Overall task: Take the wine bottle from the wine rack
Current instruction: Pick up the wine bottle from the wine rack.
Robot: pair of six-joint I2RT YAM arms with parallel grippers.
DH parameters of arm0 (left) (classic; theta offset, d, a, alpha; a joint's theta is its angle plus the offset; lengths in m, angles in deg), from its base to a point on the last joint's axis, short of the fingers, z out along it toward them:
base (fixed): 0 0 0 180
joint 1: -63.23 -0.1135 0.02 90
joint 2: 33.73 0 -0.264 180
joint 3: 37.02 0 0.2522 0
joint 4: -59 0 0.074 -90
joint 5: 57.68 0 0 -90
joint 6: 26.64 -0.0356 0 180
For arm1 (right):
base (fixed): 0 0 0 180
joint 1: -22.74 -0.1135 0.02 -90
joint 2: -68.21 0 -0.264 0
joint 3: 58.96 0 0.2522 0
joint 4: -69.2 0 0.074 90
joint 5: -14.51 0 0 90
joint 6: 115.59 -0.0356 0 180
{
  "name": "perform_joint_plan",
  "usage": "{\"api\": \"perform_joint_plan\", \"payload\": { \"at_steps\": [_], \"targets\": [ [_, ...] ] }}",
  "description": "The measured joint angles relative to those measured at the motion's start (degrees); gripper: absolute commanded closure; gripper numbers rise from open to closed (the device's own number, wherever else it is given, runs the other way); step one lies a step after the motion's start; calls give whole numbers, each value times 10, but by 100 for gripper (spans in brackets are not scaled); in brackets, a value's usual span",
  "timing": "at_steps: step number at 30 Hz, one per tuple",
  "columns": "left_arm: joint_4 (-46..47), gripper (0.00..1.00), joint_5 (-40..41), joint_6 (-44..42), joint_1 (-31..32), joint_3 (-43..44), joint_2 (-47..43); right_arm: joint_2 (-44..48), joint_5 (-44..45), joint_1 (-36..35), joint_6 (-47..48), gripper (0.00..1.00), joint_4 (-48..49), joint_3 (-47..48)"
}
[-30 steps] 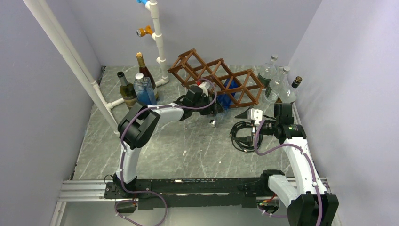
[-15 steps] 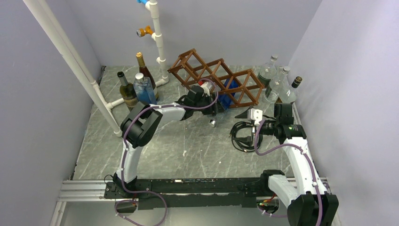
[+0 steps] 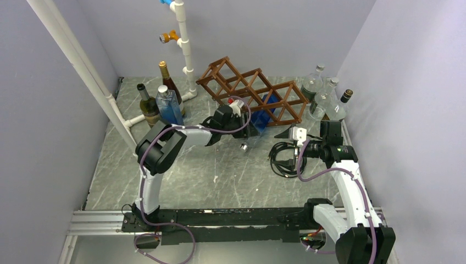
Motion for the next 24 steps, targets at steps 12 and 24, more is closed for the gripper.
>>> {"api": "perform_joint_plan", "payload": {
  "at_steps": [12,24],
  "targets": [
    [-19,100,10,-18,-1,-110,-107,0,0,0,0,0,0,0],
    [-18,100,2,-33,-2,-204,-193,0,0,0,2,0,0,0]
  ]
}}
